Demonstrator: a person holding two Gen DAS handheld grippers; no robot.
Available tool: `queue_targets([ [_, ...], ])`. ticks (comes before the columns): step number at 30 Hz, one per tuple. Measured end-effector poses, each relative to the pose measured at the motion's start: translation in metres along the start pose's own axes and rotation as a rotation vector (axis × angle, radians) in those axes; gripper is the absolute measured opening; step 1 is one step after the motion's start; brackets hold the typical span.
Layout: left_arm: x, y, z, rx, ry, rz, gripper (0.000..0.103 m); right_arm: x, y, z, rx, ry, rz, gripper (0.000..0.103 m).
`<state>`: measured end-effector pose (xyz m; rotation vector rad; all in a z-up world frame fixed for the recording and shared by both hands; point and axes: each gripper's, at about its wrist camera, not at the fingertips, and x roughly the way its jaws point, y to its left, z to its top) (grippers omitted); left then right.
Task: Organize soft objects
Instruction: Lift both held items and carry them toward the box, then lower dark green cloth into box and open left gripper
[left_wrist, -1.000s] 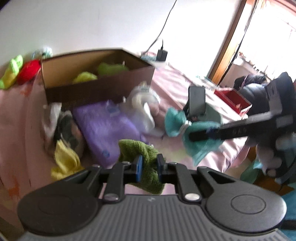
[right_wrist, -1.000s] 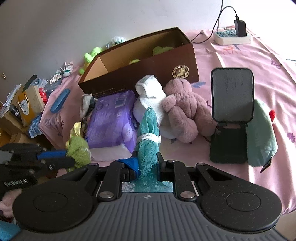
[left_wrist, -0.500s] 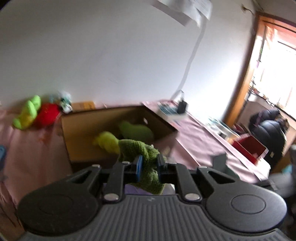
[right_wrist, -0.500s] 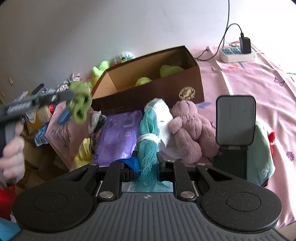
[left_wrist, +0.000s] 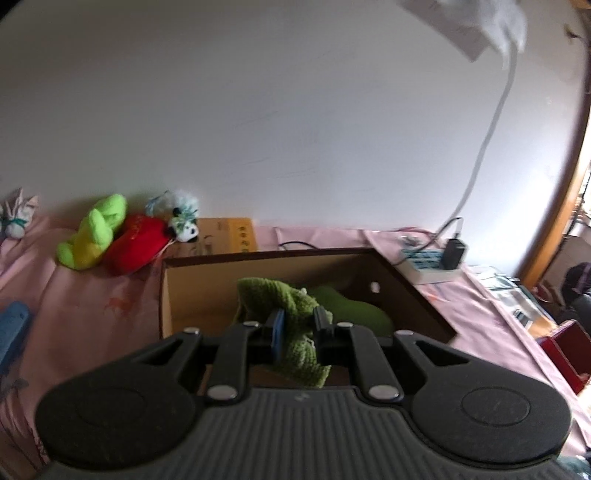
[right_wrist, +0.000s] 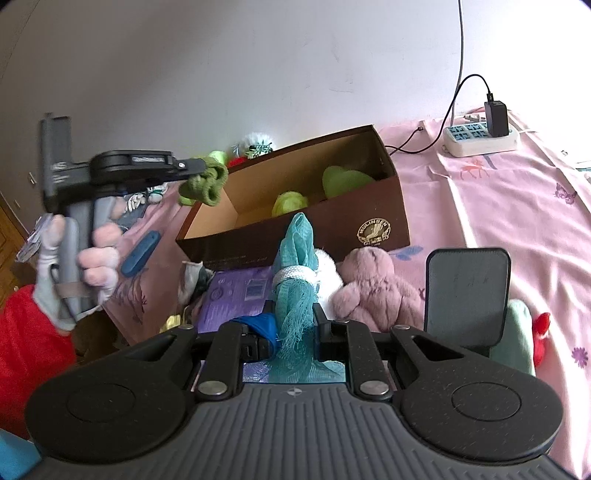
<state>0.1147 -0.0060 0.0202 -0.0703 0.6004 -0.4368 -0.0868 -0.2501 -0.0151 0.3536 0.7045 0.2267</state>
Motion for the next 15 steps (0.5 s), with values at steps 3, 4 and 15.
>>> queue_targets([
  [3, 0.026, 0.008, 0.0, -0.022, 0.03, 0.039, 0.012, 0.005, -0.005, 0.005, 0.006, 0.006, 0.008, 0.0],
  [4, 0.034, 0.01, -0.001, -0.025, 0.042, 0.06, 0.012, 0.007, -0.007, 0.007, 0.008, 0.009, 0.012, 0.0],
  [15, 0.087, 0.03, -0.022, -0.059, 0.169, 0.192, 0.049, 0.031, -0.02, 0.03, 0.005, 0.053, 0.067, 0.0],
])
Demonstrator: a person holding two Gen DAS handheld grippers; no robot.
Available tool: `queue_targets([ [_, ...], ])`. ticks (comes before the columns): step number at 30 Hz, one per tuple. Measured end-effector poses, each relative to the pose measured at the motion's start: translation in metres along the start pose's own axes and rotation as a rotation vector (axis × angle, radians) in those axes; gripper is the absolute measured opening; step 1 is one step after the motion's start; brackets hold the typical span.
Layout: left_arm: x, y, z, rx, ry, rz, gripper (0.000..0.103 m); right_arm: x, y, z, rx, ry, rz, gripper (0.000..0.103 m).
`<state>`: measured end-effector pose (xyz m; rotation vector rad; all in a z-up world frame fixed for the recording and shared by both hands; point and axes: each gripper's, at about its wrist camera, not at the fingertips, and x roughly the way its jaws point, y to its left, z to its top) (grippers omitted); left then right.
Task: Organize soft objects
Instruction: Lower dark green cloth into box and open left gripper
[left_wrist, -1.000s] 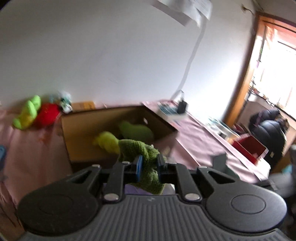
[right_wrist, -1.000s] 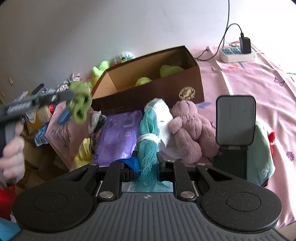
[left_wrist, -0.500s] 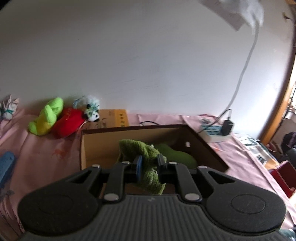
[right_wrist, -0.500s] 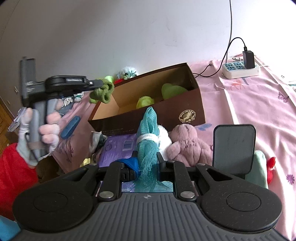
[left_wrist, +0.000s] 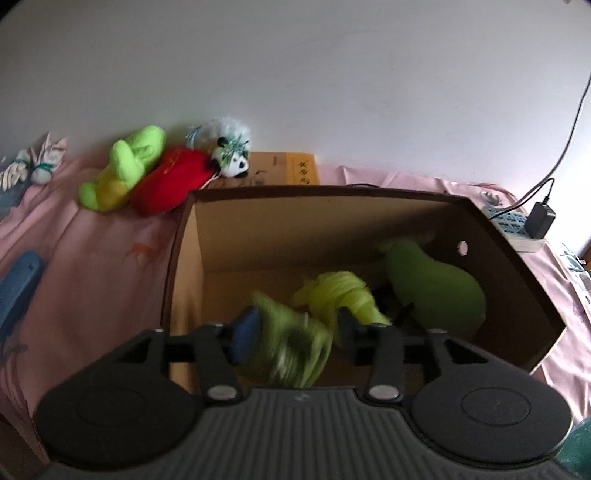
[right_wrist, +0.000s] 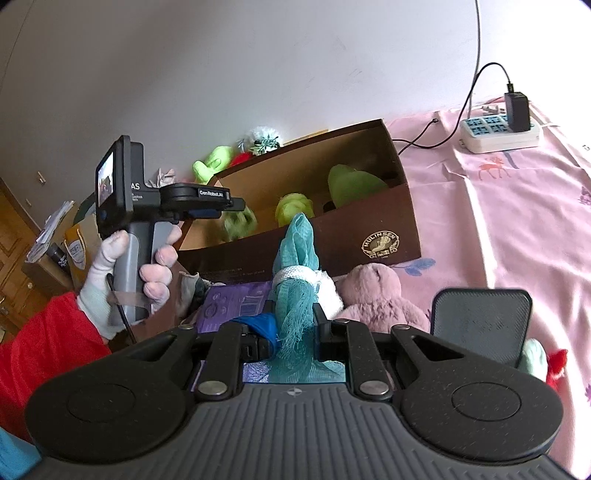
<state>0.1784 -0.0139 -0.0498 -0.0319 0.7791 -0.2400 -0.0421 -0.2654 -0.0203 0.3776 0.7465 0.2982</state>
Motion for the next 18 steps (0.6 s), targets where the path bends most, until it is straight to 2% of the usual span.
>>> queue_targets([
  [10, 0.01, 0.001, 0.001, -0.02, 0.072, 0.06, 0.058, 0.018, -0.003, 0.019, -0.035, 0.04, 0.047, 0.0],
  [18, -0.015, -0.007, 0.004, -0.041, 0.088, 0.095, 0.061, 0.028, -0.003, 0.029, -0.055, 0.048, 0.078, 0.0],
])
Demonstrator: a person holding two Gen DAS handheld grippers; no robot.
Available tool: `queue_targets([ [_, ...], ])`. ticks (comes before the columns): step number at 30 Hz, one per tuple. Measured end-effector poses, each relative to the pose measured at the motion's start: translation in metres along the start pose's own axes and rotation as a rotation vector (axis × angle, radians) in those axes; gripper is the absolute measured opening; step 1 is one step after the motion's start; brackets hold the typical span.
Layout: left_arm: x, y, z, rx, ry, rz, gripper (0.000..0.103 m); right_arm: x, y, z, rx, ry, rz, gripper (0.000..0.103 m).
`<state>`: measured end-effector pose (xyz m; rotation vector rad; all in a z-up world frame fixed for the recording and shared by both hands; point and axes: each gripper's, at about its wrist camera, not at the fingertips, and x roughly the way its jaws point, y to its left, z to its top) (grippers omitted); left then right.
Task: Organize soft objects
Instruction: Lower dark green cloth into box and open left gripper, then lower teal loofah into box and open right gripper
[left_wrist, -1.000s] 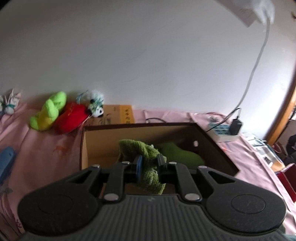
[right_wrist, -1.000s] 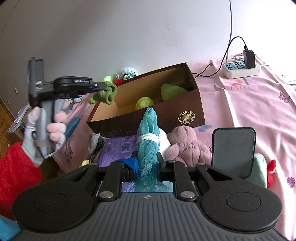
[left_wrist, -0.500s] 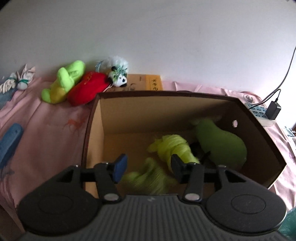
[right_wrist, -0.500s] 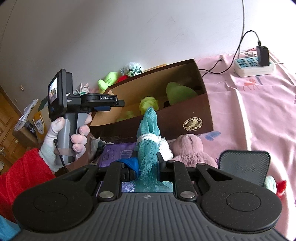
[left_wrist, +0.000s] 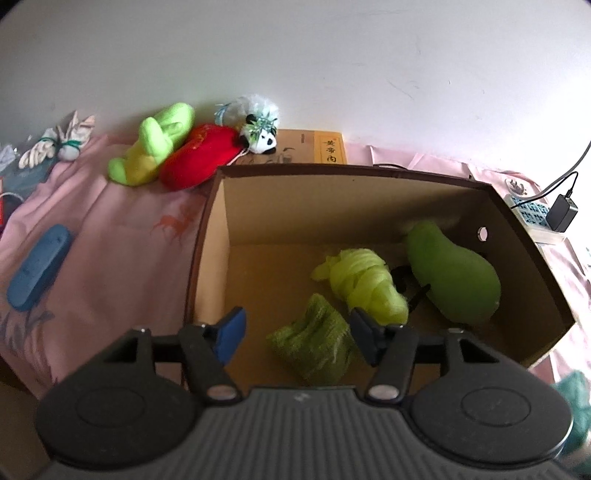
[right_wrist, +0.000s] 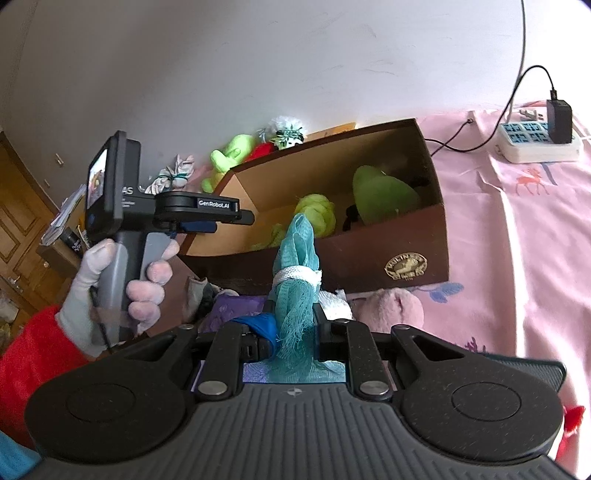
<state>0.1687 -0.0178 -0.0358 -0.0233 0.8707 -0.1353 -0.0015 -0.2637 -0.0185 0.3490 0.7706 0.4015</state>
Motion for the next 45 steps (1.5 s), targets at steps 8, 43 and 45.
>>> queue_targets([
  [8, -0.031, -0.008, 0.001, 0.016, -0.022, 0.04, 0.063, 0.006, 0.005, 0.019, -0.008, -0.056, 0.028, 0.0],
  [43, -0.057, 0.017, -0.022, -0.092, -0.008, 0.218, 0.063, 0.111, -0.016, 0.071, -0.017, -0.065, -0.126, 0.01],
  [45, -0.057, 0.017, -0.023, -0.096, -0.007, 0.226, 0.063, 0.107, -0.018, 0.071, 0.006, -0.067, -0.116, 0.01],
])
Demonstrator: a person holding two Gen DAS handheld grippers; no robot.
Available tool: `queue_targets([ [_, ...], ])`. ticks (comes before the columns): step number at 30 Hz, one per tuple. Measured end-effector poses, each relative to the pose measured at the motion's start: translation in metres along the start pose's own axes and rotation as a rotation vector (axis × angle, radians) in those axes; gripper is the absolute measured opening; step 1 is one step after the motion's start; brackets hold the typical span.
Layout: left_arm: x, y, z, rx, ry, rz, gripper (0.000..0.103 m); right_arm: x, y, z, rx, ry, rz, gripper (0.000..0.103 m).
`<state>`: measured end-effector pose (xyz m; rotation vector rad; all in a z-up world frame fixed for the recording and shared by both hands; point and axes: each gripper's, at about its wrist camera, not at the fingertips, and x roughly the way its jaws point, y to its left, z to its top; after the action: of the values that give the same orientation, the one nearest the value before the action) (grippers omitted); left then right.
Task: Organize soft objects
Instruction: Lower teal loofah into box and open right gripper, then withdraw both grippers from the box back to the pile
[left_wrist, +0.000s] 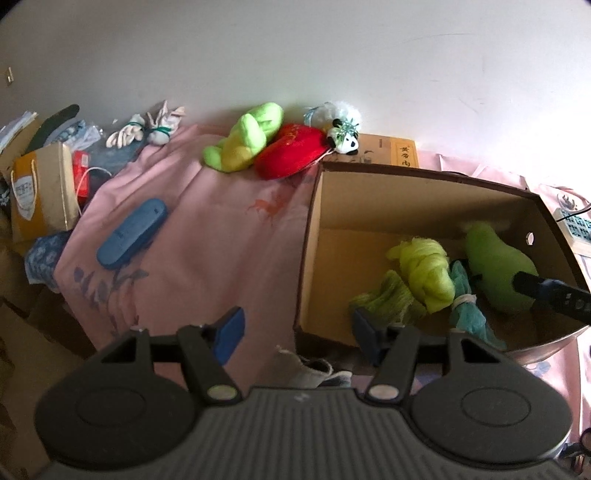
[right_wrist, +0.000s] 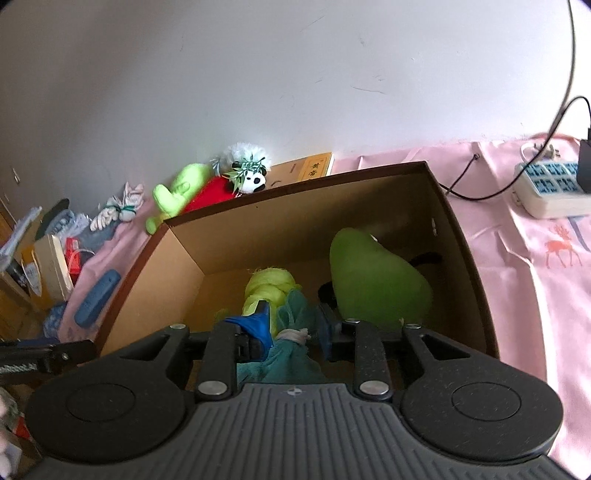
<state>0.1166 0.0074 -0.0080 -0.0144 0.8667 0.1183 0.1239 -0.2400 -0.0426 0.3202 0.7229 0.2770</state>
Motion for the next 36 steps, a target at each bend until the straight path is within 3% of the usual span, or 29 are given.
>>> queue_targets([
  [16, -0.011, 0.029, -0.015, -0.06, 0.009, 0.073, 0.063, -0.036, 0.0, -0.004, 0.064, -0.074, -0.01, 0.01],
  [24, -0.016, 0.055, -0.034, -0.116, 0.035, 0.123, 0.063, -0.038, 0.007, -0.012, 0.038, -0.009, 0.052, 0.01],
  [28, -0.016, 0.061, -0.045, -0.113, 0.055, 0.11, 0.063, -0.04, 0.019, -0.021, -0.035, 0.017, 0.068, 0.01],
  [36, -0.01, 0.066, -0.056, -0.03, 0.061, 0.017, 0.063, -0.065, 0.034, -0.048, -0.125, 0.027, 0.006, 0.01],
])
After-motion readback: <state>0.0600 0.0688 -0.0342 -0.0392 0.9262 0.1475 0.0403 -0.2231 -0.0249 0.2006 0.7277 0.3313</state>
